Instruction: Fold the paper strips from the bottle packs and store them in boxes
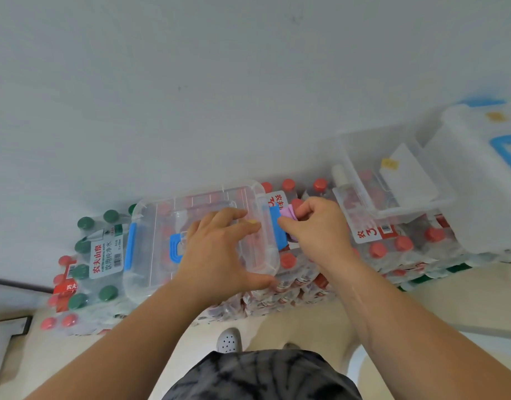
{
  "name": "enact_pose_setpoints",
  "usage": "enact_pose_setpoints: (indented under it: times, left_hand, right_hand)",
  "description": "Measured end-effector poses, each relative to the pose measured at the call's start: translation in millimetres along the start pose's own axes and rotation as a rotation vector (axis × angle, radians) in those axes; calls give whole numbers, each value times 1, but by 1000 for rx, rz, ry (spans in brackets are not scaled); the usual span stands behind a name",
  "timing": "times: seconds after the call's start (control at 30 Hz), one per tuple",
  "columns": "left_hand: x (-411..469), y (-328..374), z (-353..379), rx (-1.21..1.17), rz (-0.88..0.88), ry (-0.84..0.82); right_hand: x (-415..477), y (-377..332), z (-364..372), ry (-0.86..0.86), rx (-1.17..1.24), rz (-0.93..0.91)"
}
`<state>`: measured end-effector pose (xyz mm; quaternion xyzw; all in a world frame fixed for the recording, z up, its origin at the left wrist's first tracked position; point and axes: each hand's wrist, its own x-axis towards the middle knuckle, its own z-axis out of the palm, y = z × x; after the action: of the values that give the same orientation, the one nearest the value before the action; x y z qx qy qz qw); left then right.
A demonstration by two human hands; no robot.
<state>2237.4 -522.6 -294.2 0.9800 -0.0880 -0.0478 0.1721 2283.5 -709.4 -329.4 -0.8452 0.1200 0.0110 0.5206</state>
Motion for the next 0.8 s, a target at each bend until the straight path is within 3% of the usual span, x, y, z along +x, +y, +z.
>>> enact_pose_setpoints:
  times: [0.1,0.27,0.4,0.53,0.67,0.8]
  left_hand:
    - [1,1,-1,3,-2,-7]
    - [-7,2,-8,-13,-16,19]
    - [-28,-16,-26,-94,-117,240]
    - [-55,-59,-45,-131,-341,451]
    - [-72,-107,-55,-258,-550,433]
    - [-68,-131,-52,-522,-663,320]
  right_hand:
    - [-3,4,-9,-9,47,-14]
    - [-16,-22,-12,51,43,-286]
    - [-33,-48,6,-51,59,-466]
    - [-44,-66,39,-239,29,-501]
    - [-55,-84,83,-366,-39,-505]
    - [-54,-89,118,-329,-116,-479]
